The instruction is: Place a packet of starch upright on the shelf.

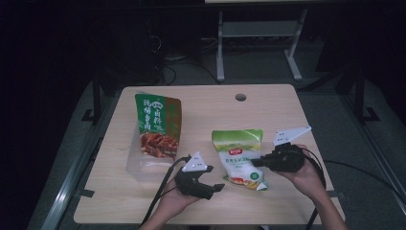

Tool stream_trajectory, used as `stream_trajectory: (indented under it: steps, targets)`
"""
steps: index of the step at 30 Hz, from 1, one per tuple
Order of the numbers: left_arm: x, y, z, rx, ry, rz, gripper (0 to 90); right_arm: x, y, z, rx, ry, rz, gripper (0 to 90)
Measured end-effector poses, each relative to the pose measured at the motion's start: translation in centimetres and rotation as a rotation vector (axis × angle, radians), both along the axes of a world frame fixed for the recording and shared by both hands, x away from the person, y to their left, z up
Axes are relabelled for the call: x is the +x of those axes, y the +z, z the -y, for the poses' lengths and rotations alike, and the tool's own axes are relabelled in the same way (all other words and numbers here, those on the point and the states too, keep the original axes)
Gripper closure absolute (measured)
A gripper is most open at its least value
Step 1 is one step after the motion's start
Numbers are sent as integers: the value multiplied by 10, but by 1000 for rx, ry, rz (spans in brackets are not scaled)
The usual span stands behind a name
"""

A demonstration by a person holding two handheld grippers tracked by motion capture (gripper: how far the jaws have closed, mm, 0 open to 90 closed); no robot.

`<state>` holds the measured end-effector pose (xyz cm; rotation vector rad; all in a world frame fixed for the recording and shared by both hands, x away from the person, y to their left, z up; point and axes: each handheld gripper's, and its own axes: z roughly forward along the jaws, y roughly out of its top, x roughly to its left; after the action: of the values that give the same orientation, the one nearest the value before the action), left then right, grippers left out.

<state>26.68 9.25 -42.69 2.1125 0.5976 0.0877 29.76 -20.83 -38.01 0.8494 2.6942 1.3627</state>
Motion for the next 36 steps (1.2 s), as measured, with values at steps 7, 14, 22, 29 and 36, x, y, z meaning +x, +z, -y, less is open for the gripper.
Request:
stream_trajectory:
  steps: [7, 14, 22, 29, 36]
  targets:
    - [13, -2, 16, -17, -2, -31, 336, -2, -6, 5, -4, 22, 1, 888]
    - [24, 0, 22, -39, 7, -57, 404, -6, -8, -1, -22, 53, -6, 888]
    - [24, 6, 18, -61, 16, -39, 623, -6, -9, -14, -29, 85, -4, 849]
    - [21, 7, 17, -62, 1, -22, 693, -4, -11, -17, -37, 69, -7, 747]
    - [20, 7, 15, -54, -5, -19, 652, -2, -11, -22, -48, 43, -10, 807]
